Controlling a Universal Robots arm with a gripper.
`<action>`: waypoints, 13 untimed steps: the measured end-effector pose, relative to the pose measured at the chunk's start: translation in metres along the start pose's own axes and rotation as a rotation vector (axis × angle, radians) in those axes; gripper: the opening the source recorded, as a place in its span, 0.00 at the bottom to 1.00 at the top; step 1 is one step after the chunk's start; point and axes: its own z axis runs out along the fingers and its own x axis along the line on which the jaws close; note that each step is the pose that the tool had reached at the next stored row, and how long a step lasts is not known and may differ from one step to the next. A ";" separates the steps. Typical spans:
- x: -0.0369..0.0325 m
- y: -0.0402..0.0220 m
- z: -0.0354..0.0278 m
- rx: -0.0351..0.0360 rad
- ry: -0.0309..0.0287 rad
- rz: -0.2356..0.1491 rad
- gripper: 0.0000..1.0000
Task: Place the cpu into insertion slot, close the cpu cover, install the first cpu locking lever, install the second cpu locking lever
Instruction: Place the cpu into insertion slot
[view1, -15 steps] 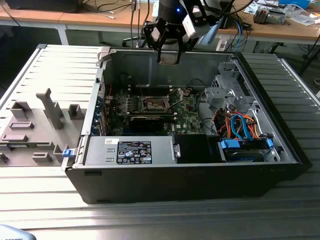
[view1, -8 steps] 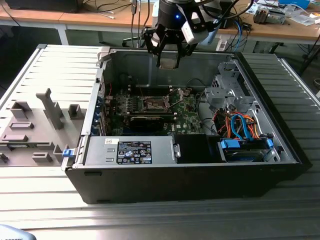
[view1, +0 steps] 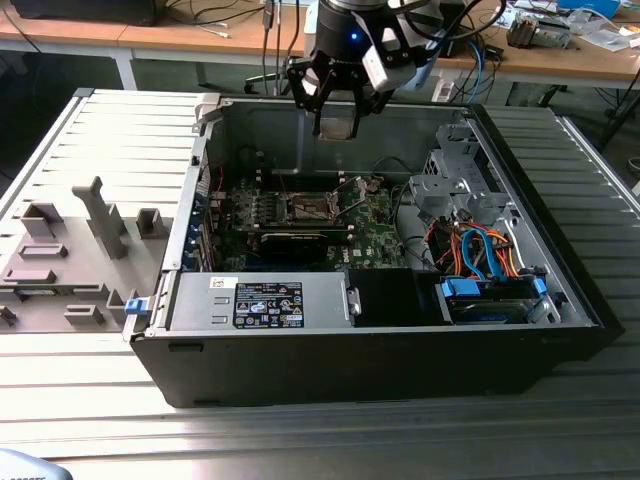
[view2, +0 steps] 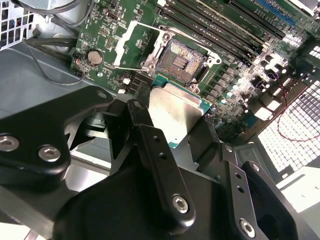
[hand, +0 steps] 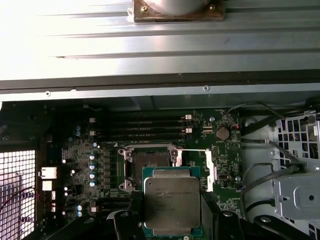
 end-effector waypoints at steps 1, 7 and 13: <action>0.0000 -0.0001 0.0016 -0.0001 0.0000 0.000 0.55; -0.0001 -0.0002 0.0026 0.0000 0.0000 0.000 0.55; -0.0001 -0.0005 0.0059 -0.0001 0.0000 0.000 0.55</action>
